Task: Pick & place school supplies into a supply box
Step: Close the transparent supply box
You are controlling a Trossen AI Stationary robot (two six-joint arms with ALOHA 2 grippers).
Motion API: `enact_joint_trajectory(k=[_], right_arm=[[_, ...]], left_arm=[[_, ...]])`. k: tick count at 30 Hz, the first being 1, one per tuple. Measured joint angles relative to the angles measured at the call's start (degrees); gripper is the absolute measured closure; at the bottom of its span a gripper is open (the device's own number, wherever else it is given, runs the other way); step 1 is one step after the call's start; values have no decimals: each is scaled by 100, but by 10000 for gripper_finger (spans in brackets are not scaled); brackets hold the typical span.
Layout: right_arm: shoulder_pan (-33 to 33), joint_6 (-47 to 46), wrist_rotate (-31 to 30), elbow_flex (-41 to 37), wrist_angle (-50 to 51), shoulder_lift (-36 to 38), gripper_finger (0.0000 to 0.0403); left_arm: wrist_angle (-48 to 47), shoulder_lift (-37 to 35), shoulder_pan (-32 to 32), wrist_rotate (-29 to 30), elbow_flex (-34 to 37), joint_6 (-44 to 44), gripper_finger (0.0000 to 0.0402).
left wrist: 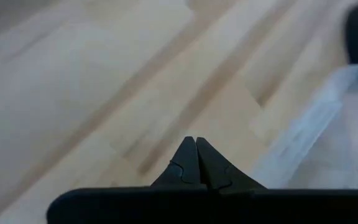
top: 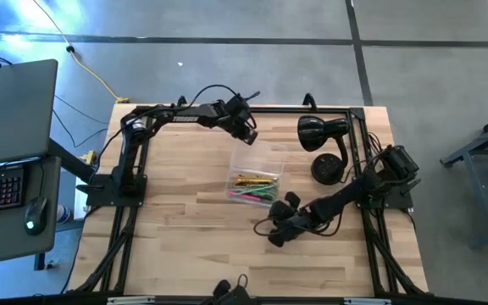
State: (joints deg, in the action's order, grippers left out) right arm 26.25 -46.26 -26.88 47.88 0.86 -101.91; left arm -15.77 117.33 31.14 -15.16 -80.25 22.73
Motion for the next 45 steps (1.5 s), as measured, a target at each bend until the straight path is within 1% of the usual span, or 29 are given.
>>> enact_joint_trajectory(k=[3,8,10,14,18,21,23,27,35,39,45], right_arm=[[-37,-8,-91,0,142,0,403],[-77,-223,-166,2,470,0,403],[-72,-227,-219,2,497,0,403],[-69,-241,-206,4,482,0,403],[-69,-279,-132,4,454,0,403],[-20,-312,-96,4,388,0,403],[16,-337,-77,4,334,0,403],[79,-395,-221,4,318,0,403],[94,-464,-165,4,289,0,403],[156,-496,-109,4,227,0,403],[311,-604,-177,4,138,0,403]], left_arm=[[-186,-15,-42,-301,0,-174,392],[-443,-15,-176,-345,0,-474,386],[-494,-15,-229,-360,0,-559,392],[-492,-15,-401,-343,0,-646,392],[-579,-95,-502,-266,0,-673,384],[-579,-253,-569,-83,-2,-742,392],[-651,-376,-584,-74,-2,-750,392],[-753,-611,-661,-97,-4,-750,385],[-837,-788,-1171,3,-11,-901,392],[-812,-824,-1401,36,-17,-901,383],[-869,-875,-1652,331,-11,-899,392]])
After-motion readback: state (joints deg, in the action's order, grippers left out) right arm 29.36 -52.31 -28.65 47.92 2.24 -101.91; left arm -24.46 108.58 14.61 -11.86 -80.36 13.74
